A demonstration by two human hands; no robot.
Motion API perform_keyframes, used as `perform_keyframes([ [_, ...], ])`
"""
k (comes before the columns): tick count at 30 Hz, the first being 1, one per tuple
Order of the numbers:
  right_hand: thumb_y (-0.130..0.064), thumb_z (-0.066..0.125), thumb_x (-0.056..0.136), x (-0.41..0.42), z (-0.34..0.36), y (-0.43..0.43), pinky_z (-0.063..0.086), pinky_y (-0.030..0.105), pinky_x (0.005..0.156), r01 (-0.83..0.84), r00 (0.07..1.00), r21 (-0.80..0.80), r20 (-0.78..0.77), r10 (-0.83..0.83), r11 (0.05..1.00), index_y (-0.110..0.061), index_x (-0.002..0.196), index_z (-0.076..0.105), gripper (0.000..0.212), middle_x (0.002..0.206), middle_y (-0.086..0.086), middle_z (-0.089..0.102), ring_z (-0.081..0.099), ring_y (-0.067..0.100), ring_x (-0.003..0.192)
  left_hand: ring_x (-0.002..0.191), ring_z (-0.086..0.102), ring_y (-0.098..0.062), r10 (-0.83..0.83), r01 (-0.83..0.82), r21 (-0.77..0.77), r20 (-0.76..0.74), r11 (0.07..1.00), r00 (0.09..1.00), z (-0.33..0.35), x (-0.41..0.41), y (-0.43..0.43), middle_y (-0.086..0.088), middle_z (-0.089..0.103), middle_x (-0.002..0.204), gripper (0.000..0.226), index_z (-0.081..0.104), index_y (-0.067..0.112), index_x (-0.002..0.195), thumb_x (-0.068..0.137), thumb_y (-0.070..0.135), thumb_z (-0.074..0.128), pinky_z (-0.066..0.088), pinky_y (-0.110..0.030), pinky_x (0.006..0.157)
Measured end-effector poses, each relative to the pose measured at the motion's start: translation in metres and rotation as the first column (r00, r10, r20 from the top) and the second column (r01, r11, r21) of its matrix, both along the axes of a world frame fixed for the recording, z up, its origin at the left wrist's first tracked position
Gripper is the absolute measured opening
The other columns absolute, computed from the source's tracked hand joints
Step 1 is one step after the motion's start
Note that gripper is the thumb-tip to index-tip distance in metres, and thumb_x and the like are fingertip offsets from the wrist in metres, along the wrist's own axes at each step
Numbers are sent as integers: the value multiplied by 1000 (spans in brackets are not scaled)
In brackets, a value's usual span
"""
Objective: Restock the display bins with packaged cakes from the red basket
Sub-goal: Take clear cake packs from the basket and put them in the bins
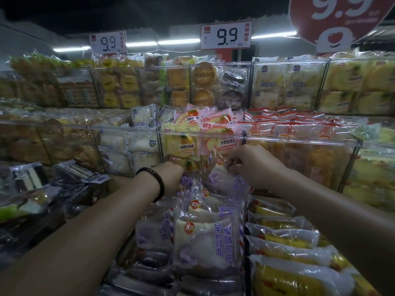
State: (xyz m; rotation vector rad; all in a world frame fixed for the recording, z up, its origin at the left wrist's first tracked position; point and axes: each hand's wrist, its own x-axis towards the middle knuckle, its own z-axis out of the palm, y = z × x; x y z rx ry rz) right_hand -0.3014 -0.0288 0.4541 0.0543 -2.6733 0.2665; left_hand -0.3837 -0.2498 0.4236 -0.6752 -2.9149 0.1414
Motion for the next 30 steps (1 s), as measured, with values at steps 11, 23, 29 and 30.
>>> perform_keyframes([
  [11,-8,67,97,7,-4,-6,62,41,70,-12,984,-47,-180,4,999,-33,96,74,26,92,-7,70,67,16,79,99,54,-27,-9,17,-114,76,993,997,-3,-5,-2,-14,59,133,38,46,9,143,106,15,51,47,-37,90],
  [23,-2,62,96,5,-2,-20,61,40,71,55,998,8,0,-55,998,-24,98,74,24,90,0,62,62,23,77,110,61,-29,12,-17,31,159,999,987,-12,-2,-6,-12,57,136,56,38,12,150,99,14,61,54,-43,103],
  [29,0,66,92,-2,-14,-13,65,48,76,62,995,-106,-75,-70,992,-25,97,76,28,97,0,70,68,26,83,116,50,-25,5,9,261,-53,965,999,-2,-3,-14,-3,45,128,46,50,24,123,89,41,75,53,-41,98],
  [30,1,66,92,-1,-14,-11,65,48,75,62,993,-118,-90,-73,991,-24,101,76,29,99,1,71,69,27,84,112,50,-21,-48,90,273,-157,958,986,1,0,-15,3,48,118,38,53,28,113,87,45,76,52,-36,93],
])
